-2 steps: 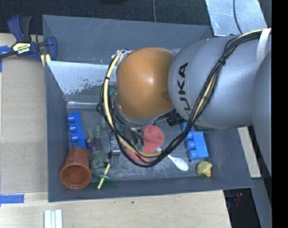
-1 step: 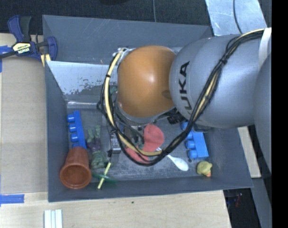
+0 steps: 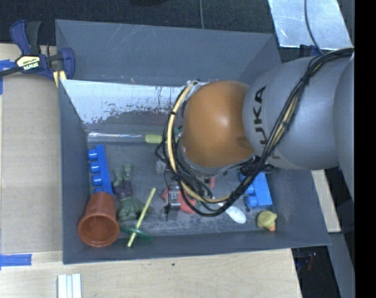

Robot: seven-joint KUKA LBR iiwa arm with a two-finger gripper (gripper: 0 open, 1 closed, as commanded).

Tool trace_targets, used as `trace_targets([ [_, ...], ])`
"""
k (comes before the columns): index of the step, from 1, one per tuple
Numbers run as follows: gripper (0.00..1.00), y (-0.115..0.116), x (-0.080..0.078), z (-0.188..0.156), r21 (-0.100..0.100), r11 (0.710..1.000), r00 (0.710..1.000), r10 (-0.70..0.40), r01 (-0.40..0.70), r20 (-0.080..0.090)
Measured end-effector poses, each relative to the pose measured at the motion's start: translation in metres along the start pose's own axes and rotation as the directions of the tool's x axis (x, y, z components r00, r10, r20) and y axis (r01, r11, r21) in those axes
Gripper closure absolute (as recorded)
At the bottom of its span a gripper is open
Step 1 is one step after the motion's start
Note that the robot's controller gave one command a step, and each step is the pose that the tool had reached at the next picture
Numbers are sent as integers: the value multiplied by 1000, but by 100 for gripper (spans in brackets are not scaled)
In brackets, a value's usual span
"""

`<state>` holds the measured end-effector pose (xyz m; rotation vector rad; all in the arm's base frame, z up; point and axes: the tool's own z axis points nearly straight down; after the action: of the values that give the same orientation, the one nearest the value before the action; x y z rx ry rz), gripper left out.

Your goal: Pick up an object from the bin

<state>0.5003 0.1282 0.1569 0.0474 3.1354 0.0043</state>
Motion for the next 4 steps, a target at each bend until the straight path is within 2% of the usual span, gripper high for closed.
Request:
trace_targets([
  [1, 0, -22, -7, -1, 0, 1000, 1000, 15, -15, 0],
  [2, 100, -83, -45, 39, 3, 1000, 1000, -27, 27, -3],
  [3, 0, -83, -45, 39, 3, 1000, 1000, -27, 27, -3],
  [4, 0, -83, -45, 39, 3, 1000, 1000, -26, 26, -3],
])
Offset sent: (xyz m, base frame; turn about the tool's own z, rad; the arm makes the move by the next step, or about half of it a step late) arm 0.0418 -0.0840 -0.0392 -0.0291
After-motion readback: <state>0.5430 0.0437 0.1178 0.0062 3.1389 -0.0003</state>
